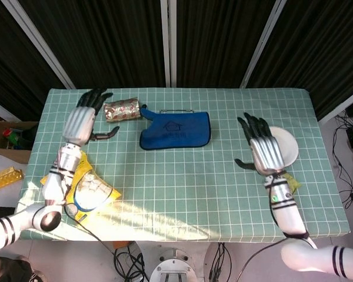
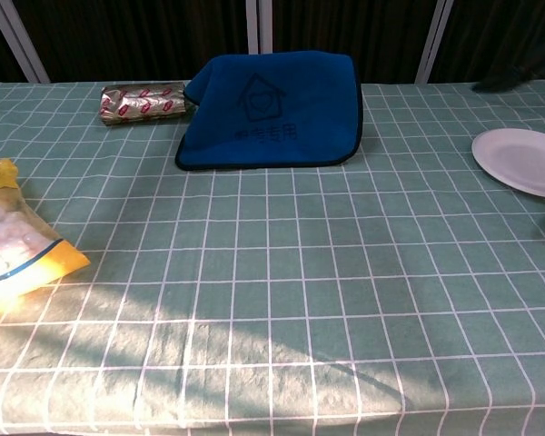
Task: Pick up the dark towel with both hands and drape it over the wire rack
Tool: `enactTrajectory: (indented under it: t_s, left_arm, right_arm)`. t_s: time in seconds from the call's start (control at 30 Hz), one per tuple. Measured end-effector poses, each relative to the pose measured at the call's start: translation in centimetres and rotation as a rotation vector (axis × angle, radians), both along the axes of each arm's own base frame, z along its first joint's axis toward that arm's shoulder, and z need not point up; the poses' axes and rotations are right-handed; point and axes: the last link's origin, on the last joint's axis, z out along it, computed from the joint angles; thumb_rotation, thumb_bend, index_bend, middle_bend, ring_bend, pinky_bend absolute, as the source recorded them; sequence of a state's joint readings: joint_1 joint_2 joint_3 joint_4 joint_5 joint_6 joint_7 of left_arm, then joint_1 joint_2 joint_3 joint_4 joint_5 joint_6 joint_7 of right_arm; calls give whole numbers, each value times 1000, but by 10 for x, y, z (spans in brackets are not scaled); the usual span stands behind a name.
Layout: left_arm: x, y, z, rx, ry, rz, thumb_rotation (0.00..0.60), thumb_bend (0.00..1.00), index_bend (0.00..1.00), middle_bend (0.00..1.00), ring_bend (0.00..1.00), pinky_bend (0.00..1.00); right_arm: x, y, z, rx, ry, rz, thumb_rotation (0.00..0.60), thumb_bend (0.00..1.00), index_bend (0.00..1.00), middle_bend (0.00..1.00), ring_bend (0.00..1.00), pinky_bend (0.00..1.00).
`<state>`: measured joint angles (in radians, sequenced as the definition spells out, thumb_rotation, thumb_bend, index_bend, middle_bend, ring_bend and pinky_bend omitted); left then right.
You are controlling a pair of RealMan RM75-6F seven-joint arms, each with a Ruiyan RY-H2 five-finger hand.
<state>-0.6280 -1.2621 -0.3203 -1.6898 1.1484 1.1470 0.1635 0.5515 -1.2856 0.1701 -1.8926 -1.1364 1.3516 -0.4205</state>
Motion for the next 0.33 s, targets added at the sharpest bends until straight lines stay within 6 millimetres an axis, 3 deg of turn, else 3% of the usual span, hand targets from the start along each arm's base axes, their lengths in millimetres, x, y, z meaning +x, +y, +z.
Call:
enactTrajectory:
  t_s: [0.03,0.17,0.23,0.33]
  left_arm:
    - [-19,-27,-5,1,55,-2,430,212,139,69,16,87]
    - [-75,-116,-16,10,141,68,424,208,134,69,16,87]
    - [-95,-157,-18,34,152,116,425,208,134,69,16,87]
    - [-115,-194,-21,74,170,159,425,209,134,69,16,87]
  right_arm:
    - [-23,26,2,-15,35,-30,600,85,0,0,0,0]
    - [-82,104,11,-73,106,-161,600,85,0,0,0,0]
    - [-103,130,15,-107,126,-205,600,87,0,0,0,0]
    - [-126,155,17,-137,155,-226,600,96,0,0,0,0]
